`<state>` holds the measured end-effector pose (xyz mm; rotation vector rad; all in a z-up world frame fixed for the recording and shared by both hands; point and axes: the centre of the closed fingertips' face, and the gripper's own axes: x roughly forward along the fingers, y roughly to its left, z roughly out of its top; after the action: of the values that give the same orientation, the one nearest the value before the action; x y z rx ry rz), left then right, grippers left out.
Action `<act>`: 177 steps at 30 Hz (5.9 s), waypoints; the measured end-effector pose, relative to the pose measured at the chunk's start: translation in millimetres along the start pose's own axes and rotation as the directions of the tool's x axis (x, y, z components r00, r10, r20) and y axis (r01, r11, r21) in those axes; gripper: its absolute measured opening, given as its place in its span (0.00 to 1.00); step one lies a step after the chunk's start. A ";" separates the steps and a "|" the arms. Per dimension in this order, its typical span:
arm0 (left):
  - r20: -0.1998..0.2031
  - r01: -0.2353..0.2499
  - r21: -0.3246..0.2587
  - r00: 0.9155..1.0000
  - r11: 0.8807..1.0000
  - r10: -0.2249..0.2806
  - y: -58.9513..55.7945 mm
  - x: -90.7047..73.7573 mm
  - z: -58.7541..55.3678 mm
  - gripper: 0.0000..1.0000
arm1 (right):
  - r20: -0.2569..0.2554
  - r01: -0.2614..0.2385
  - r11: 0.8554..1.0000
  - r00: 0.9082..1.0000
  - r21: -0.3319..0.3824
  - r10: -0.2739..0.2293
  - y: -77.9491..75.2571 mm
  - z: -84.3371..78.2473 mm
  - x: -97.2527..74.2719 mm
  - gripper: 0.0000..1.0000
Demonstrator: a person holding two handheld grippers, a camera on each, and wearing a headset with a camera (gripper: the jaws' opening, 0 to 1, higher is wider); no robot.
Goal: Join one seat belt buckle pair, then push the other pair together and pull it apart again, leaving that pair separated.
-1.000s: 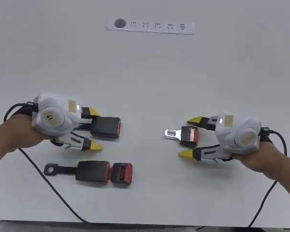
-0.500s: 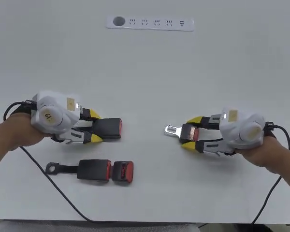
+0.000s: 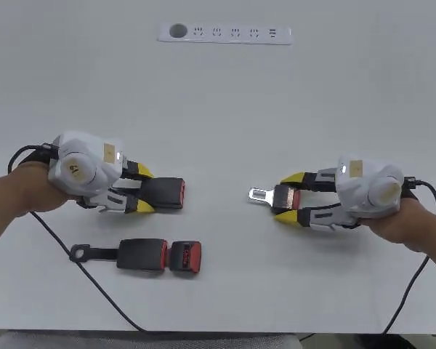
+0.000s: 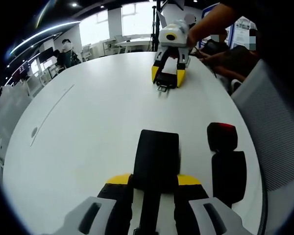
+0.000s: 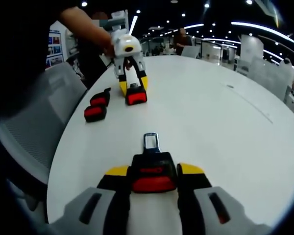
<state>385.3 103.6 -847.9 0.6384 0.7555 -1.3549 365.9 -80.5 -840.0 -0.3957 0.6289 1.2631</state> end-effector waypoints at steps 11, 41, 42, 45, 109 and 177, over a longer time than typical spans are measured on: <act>-0.001 0.000 -0.010 1.000 1.000 0.000 -0.7 -7.7 0.7 0.33 | 0.024 -0.001 1.000 1.000 0.011 0.001 -1.6 6.1 7.7 0.37; -0.026 0.005 -0.016 1.000 1.000 -0.005 -7.9 -15.2 -3.7 0.33 | 0.050 -0.066 0.997 0.996 -0.036 0.068 24.6 48.4 64.3 0.37; -0.026 0.004 -0.015 1.000 1.000 -0.005 -7.9 -15.3 -3.8 0.33 | 0.049 -0.072 0.997 0.996 -0.036 0.074 26.4 50.2 66.5 0.37; -0.029 0.005 -0.012 1.000 1.000 -0.005 -8.1 -15.5 -3.8 0.33 | 0.047 -0.078 0.996 0.996 -0.043 0.080 29.2 54.8 72.3 0.37; -0.075 0.034 0.061 0.997 0.998 -0.029 -10.4 -13.5 -3.7 0.33 | -0.054 -0.090 0.992 0.995 -0.083 0.086 43.4 89.5 119.2 0.37; -0.074 0.021 0.041 0.997 0.999 -0.018 -9.7 -14.1 -3.7 0.33 | -0.102 -0.088 0.991 0.992 -0.102 0.077 35.4 82.1 109.2 0.37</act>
<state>374.5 114.0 -838.8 0.7188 0.7959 -1.3742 368.4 60.5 -844.0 -0.5262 0.6683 1.3661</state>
